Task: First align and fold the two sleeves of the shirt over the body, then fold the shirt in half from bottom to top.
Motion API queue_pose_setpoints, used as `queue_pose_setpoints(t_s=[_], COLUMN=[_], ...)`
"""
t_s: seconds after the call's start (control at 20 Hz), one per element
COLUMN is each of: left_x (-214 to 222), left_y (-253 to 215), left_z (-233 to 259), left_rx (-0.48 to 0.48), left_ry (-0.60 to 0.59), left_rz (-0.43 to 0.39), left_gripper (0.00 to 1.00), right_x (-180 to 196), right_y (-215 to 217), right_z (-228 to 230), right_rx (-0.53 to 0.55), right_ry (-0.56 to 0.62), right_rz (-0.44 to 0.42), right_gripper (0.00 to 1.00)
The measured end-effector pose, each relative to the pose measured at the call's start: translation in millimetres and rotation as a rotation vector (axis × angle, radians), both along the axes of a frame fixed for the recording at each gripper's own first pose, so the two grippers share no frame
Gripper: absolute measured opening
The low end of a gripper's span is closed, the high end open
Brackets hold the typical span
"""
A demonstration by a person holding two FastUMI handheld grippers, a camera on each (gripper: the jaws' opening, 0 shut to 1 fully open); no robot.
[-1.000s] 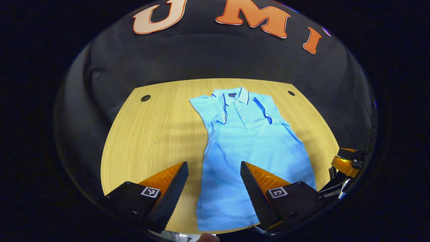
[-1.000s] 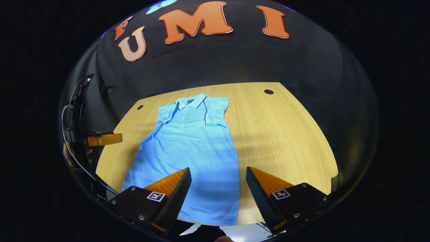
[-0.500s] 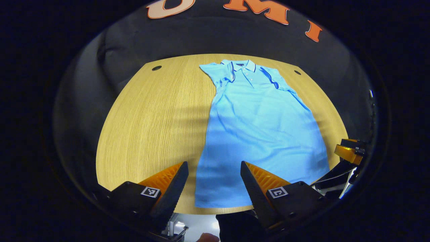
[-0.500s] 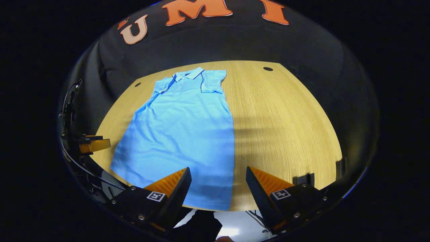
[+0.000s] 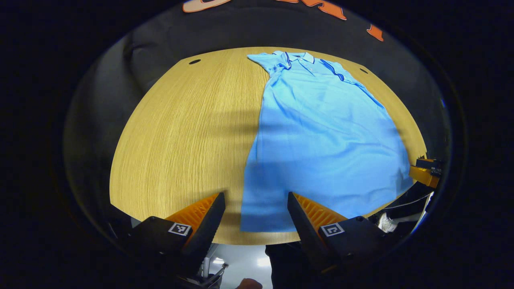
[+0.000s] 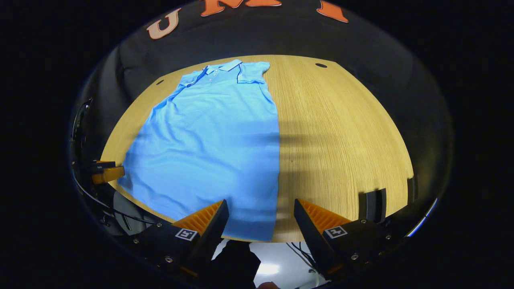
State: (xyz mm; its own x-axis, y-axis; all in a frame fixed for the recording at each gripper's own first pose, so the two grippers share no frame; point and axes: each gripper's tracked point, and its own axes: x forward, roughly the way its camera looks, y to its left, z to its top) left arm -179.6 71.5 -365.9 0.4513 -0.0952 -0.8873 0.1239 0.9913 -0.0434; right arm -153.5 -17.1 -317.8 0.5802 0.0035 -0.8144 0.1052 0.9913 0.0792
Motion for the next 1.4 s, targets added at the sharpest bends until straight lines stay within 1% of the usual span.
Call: queue_pose_setpoints(t_s=[0.15, 0.2, 0.25, 0.35, 0.4, 0.45, 0.55, 0.6, 0.65, 0.7, 0.75, 0.8, 0.85, 0.9, 0.95, 1.0, 1.1, 1.15, 1.2, 1.25, 1.3, 1.4], left_x=[-11.2, -5.4, -5.2, -0.3, 2.8, 2.3, 4.0, 6.3, 5.0, 4.8, 3.7, 0.3, 0.8, 2.8, 5.7, 5.7, 8.0, 11.2, 17.7, 23.0, 30.8, 41.0], left_y=[4.7, 4.9, 6.2, 5.1, 3.0, 3.8, 2.1, 0.0, -4.5, -11.6, -21.1, -22.5, -24.0, -31.4, -34.8, -40.9, -48.7, -48.5, -48.8, -46.5, -46.1, -49.7], left_z=[-12.5, -8.8, -12.2, -13.5, -12.5, -14.1, -15.7, -14.8, -15.7, -11.7, -12.9, -13.0, -11.2, -10.2, -15.8, -11.6, -3.9, 3.1, 10.7, 19.5, 30.6, 43.8], left_rx=[-0.003, -0.016, -0.011, -0.008, -0.006, -0.004, -0.015, -0.015, -0.013, -0.01, -0.01, 0.03, 0.069, 0.079, 0.083, 0.057, -0.003, -0.016, -0.008, 0.006, 0.014, 0.005], left_ry=[0.026, -0.009, -0.007, -0.054, -0.081, -0.097, -0.125, -0.138, -0.142, -0.136, -0.144, -0.136, -0.143, -0.144, -0.148, -0.135, -0.128, -0.14, -0.158, -0.185, -0.213, -0.248], left_rz=[-0.001, 0.004, 0.011, -0.01, -0.029, -0.034, 0.001, 0.004, -0.002, -0.021, -0.044, -0.051, -0.079, -0.103, -0.106, -0.093, -0.059, -0.044, -0.036, -0.039, -0.041, -0.034], left_gripper=[1.0, 1.0, 1.0, 1.0, 1.0, 1.0, 1.0, 1.0, 0.94, 0.77, 0.59, 0.34, 0.1, 0.09, 0.09, 0.04, 0.05, 0.05, 0.05, 0.05, 0.03, 0.05], right_x=[-8.0, -10.5, -7.6, -6.6, -5.1, -3.0, 0.9, 3.1, 6.7, 9.7, 12.7, 15.5, 17.6, 18.0, 19.0, 18.3, 16.7, 18.2, 18.9, 21.7, 23.8, 30.4], right_y=[5.0, 4.4, 5.1, 2.2, 5.2, 9.9, 16.7, 18.1, 18.9, 19.6, 20.5, 23.3, 25.9, 25.7, 26.6, 30.4, 36.7, 35.4, 31.5, 25.9, 23.7, 24.9], right_z=[-12.1, -12.6, -11.5, -15.1, -14.2, -13.5, -13.6, -13.0, -12.6, -12.4, -12.7, -12.2, -11.4, -11.2, -11.1, -10.3, -9.5, -5.8, -0.7, 5.2, 13.7, 28.7], right_rx=[0.013, 0.003, -0.008, -0.059, -0.068, -0.067, -0.069, -0.068, -0.06, -0.058, -0.055, -0.059, -0.064, -0.067, -0.055, -0.017, 0.08, 0.104, 0.112, 0.098, 0.092, 0.116], right_ry=[0.032, 0.031, 0.022, 0.0, -0.023, -0.036, -0.065, -0.076, -0.087, -0.091, -0.093, -0.092, -0.087, -0.087, -0.086, -0.086, -0.079, -0.091, -0.111, -0.134, -0.164, -0.21], right_rz=[-0.007, -0.006, -0.001, -0.003, 0.0, 0.005, 0.026, 0.024, 0.007, -0.013, -0.024, -0.012, 0.005, 0.012, 0.01, 0.003, -0.013, -0.025, -0.033, -0.031, -0.019, 0.0], right_gripper=[0.99, 0.99, 0.99, 0.98, 0.95, 0.95, 0.83, 0.64, 0.59, 0.37, 0.27, 0.13, 0.1, 0.04, 0.02, 0.01, 0.01, 0.01, 0.01, 0.01, 0.01, 0.01])
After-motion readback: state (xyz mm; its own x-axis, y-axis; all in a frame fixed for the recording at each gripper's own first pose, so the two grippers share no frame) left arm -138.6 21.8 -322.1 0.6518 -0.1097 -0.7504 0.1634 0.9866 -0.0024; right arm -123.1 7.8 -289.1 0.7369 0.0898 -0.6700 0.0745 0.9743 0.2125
